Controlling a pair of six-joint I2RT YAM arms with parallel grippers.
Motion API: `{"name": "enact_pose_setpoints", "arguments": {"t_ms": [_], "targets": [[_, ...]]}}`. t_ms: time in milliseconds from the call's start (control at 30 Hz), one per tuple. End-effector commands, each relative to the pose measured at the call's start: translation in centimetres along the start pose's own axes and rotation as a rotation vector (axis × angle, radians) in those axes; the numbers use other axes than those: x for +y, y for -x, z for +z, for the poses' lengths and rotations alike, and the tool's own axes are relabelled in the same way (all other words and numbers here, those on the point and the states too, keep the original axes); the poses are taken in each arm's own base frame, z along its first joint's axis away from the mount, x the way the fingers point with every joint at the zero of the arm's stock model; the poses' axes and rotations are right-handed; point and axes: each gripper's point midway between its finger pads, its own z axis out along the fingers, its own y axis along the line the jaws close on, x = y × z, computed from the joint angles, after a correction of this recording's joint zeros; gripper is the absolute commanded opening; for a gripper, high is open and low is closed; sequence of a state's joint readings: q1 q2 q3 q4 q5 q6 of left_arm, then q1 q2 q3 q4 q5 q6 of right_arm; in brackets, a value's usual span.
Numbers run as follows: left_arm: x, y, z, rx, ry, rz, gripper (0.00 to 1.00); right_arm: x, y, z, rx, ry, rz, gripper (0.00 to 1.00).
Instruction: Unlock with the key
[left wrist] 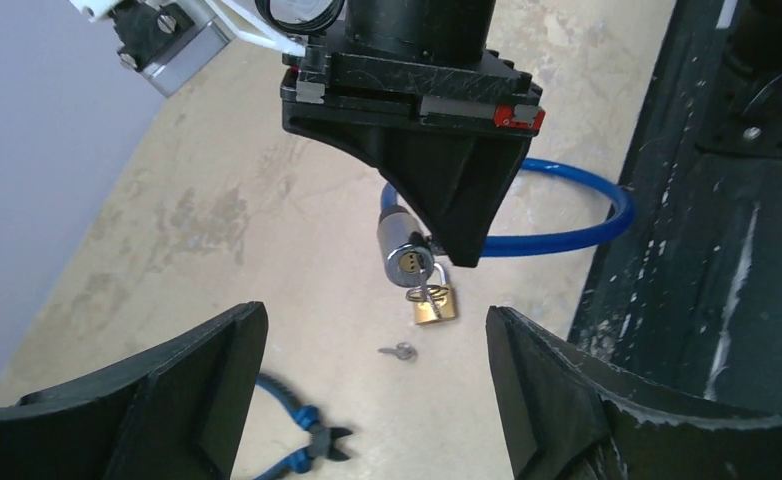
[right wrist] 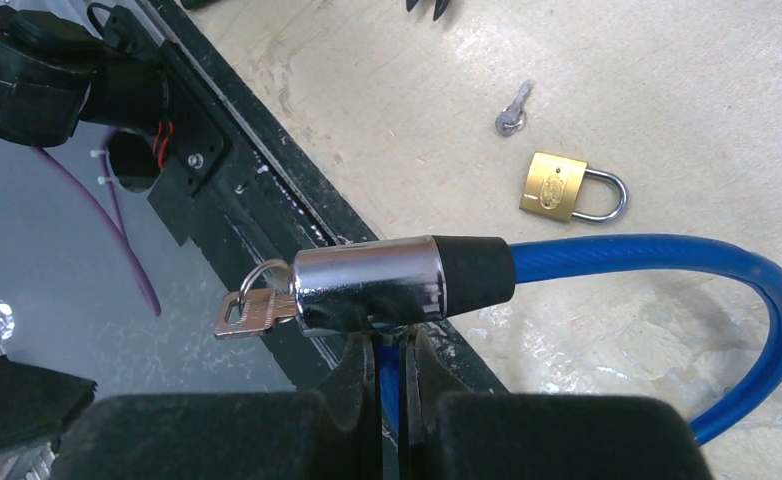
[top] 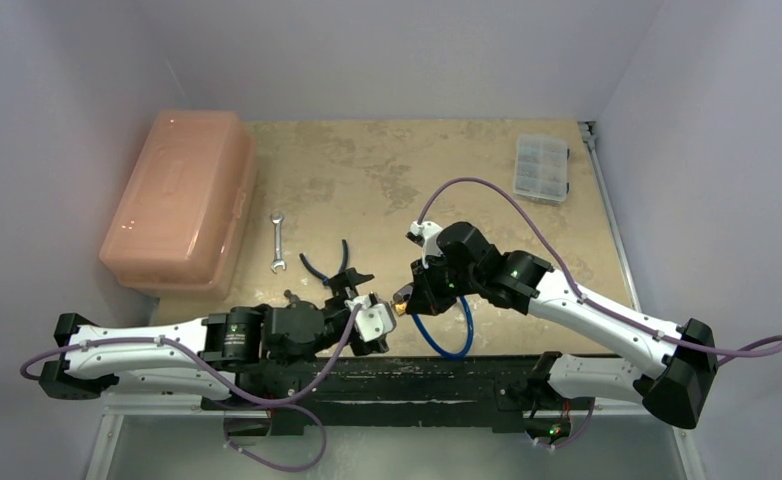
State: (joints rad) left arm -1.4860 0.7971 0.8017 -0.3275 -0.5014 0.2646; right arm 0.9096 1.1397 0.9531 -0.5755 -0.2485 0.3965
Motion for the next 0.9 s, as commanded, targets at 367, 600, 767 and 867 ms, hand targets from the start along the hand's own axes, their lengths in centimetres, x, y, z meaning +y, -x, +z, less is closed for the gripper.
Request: {"name": "enact_pose_setpoints", "arguments": {"t_ms": [367, 600, 767, 867], "targets": [[-2.2, -0.8, 3.1, -0.071, 0.060, -0.260, 0.74, 0.3, 0.7, -0.7, -0.050, 0.010, 0.007, 0.00], [-1.5, -0.4, 3.8, -0.096, 0.113, -0.244, 0.64, 0.4, 0.4, -0.7, -0.053, 0.025, 0.008, 0.00], [-1.5, -0.9, 4.4, -0.076, 0.134, -0.223, 0.63, 0.5, 0.4, -0.9, -0.056, 0.030, 0.005, 0.00], [-1.8, -1.2, 4.9, -0.063, 0.136, -0.205, 0.63, 0.5, 0.4, -0.9, -0.059, 0.030, 0.002, 0.00]]}}
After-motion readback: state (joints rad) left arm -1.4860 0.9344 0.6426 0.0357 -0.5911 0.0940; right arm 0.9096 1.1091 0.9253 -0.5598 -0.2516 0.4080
